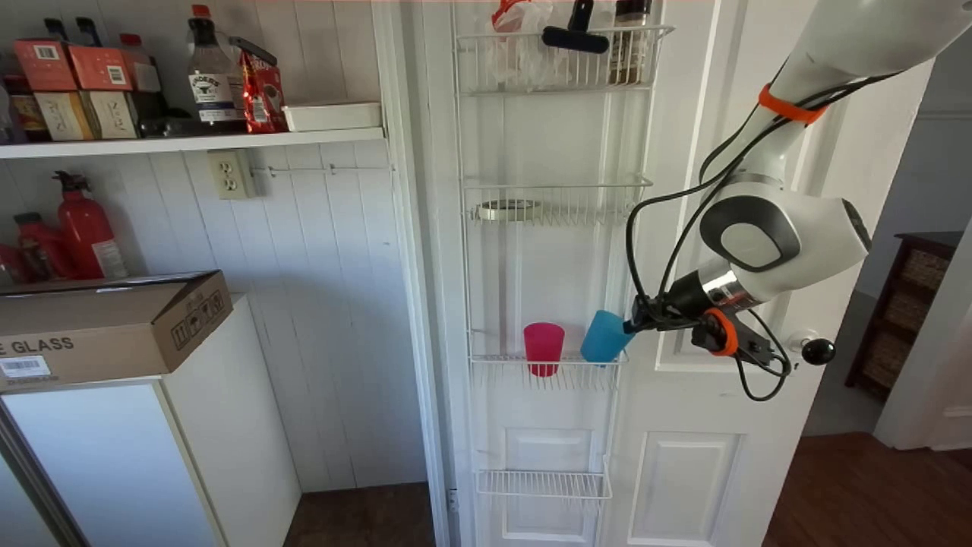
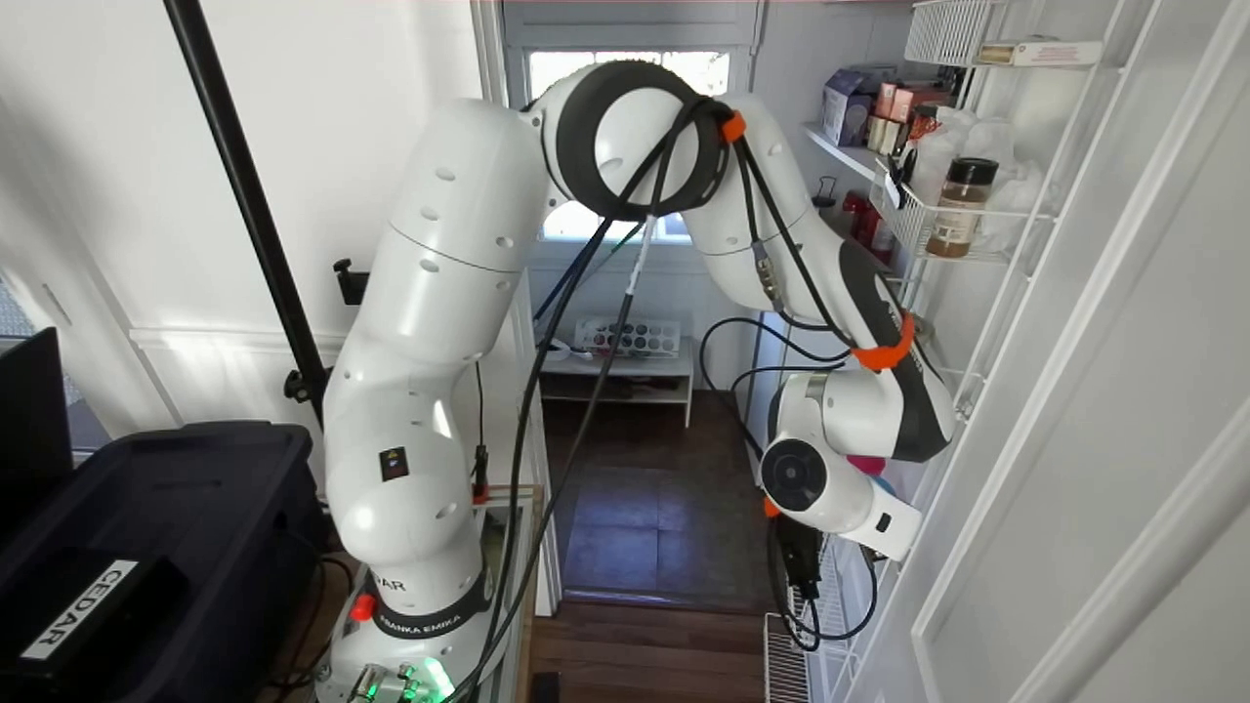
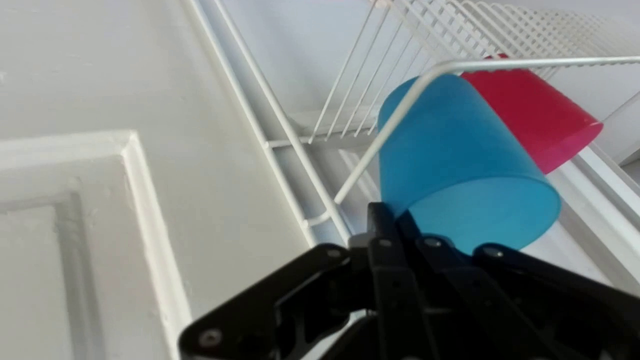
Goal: Put the blue cup in the pink cup
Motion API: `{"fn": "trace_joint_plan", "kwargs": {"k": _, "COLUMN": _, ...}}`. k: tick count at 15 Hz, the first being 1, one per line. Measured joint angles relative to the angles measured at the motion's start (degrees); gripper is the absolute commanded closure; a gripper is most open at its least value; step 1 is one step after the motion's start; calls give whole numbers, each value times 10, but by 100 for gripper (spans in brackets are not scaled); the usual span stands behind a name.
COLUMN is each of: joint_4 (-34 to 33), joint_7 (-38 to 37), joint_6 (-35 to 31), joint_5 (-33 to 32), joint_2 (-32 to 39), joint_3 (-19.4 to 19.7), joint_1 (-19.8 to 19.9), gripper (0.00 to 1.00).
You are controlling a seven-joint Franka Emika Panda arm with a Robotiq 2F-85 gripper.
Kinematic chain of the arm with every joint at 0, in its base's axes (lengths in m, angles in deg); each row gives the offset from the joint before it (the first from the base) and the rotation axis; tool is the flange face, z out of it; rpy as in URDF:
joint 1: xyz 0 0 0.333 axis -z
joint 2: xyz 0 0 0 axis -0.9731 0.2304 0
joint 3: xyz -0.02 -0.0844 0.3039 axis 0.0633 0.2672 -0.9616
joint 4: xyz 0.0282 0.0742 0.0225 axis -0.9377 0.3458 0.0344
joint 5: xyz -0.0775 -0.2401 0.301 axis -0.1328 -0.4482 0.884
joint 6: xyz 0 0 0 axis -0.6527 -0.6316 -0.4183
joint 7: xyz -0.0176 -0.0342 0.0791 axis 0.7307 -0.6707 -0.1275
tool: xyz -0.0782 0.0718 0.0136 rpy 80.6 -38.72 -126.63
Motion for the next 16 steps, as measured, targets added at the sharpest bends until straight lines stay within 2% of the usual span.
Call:
{"fn": "trace_joint_plan", "kwargs": {"k": 4, "joint_4": 23, "joint_7": 34, "joint_6": 27, "joint_5": 19, "joint_2": -39, "joint_3": -1, "joint_1": 4, "gripper": 99}}
{"fn": "trace_joint_plan", "kwargs": {"k": 8, "joint_4": 42, "joint_7": 56, "joint_6": 71, "joint_5": 30, "joint_2": -62, "joint_3": -30, "joint_1": 37, "gripper": 99}}
{"fn": "trace_joint_plan", "kwargs": {"k": 16, "joint_4": 68, "joint_7": 70, "joint_6": 184, "joint_5": 31, "joint_2": -62, "joint_3": -74, "joint_1": 88, "gripper": 99}}
